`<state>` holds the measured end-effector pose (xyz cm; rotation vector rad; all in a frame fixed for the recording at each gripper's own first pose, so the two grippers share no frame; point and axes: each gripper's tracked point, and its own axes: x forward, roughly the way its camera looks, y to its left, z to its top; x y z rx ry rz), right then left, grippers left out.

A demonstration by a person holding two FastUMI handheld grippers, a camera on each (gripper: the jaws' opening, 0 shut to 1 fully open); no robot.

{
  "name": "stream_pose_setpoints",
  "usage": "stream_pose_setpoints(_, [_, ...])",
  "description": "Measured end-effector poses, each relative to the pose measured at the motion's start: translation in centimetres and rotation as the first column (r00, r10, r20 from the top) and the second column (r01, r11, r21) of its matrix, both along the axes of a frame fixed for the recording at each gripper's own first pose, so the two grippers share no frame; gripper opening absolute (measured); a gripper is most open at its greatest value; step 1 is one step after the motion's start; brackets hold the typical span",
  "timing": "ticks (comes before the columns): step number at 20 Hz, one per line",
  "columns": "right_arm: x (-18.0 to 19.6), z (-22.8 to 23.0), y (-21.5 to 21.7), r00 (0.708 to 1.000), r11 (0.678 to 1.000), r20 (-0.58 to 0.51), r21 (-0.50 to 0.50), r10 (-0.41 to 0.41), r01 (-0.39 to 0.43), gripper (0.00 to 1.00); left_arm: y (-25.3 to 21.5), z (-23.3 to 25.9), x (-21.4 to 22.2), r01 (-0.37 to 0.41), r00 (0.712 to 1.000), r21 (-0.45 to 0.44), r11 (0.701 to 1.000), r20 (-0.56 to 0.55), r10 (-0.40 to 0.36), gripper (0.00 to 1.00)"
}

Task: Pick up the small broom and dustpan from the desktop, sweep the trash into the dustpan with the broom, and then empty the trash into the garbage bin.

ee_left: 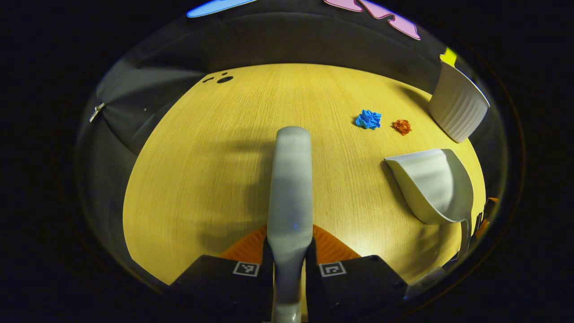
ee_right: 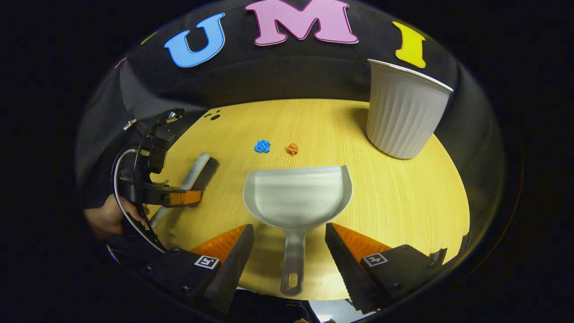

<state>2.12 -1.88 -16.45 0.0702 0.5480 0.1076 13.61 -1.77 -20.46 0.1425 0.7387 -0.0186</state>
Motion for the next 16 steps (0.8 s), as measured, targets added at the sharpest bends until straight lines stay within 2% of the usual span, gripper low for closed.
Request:
stream_pose_setpoints(5, [-1.0, -0.5, -1.0, 0.998, 0.998, -0.021, 0.038, -0.055, 0.055, 0.99, 0.0, 0.8, -0.8, 0.01, 0.999, -0.076, 0.997, 0.043, -0.007, 0.24])
stream_pose_setpoints(9, [-1.3, -1.4, -1.2, 0.996, 0.996, -0.056, 0.043, -0.072, 0.075, 1.0, -0.2, 2.8, -2.2, 0.056, 0.991, -0.085, 0.995, 0.126, -0.045, 0.28])
stream_pose_setpoints(10, [-1.3, -1.6, -1.1, 0.996, 0.996, -0.061, 0.045, -0.072, 0.075, 0.99, -0.1, 3.4, -2.6, 0.061, 0.989, -0.082, 0.995, 0.142, -0.049, 0.26])
stream_pose_setpoints(16, [0.0, -4.1, -1.2, 0.988, 0.995, -0.126, 0.036, -0.091, 0.096, 0.99, 0.4, 5.6, -6.3, 0.026, 0.983, -0.149, 0.988, 0.183, 0.002, 0.25])
